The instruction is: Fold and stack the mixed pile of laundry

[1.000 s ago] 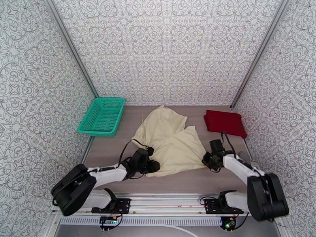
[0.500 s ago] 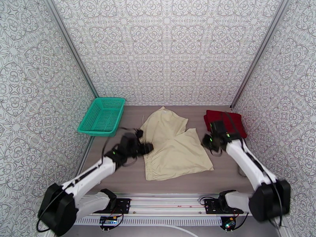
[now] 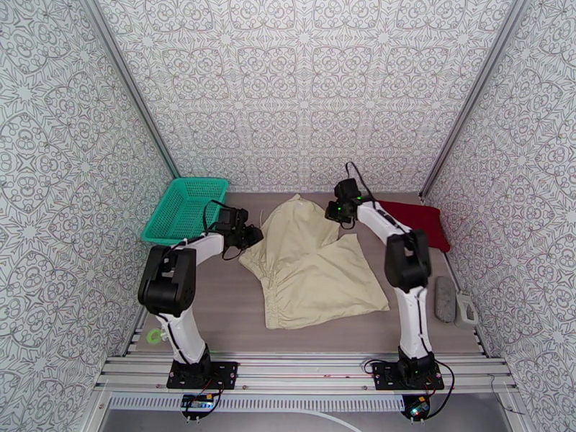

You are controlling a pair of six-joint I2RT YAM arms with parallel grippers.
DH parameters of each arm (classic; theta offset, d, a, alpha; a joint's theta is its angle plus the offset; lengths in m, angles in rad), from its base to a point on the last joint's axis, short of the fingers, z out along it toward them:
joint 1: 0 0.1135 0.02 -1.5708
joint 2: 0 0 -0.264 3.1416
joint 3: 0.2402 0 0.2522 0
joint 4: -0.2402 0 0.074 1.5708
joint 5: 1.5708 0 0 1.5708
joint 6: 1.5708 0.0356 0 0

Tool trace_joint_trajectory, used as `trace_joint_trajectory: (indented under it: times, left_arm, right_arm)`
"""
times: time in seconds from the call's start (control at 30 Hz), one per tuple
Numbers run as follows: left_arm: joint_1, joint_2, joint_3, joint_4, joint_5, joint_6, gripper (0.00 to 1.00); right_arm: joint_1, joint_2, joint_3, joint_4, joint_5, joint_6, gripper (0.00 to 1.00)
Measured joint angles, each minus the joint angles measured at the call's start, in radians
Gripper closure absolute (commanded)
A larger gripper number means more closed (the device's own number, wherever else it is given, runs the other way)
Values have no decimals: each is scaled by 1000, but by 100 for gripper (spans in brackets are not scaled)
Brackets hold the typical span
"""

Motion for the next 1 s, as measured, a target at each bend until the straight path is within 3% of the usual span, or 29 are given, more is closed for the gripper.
trace_joint_trajectory:
  times: [0.17,0.43,0.6,0.67,0.8,1.0]
  left_arm:
    - [16,5,-20,-1,-6,0,84]
    - [63,6,-60,-26,-13,9,84]
    - [63,6,-60,-35,-13,28,84]
    - [64,6,-60,-43,-13,34,82]
    - [66,-27,-59,-81,-13,59,65]
    - [36,-161,-1,-162,-22,79,67]
  right_arm:
    - [-29,78,16,-35,0,53,90]
    - [-118,-16,-139,-22,28,126,89]
    - [-150,-71,-226,-8,0,138,84]
    - [-151,-82,-241,-6,-13,136,83]
    - [-151,-101,-255,-17,-36,121,81]
    - [-133,-149,-248,-14,-92,71,80]
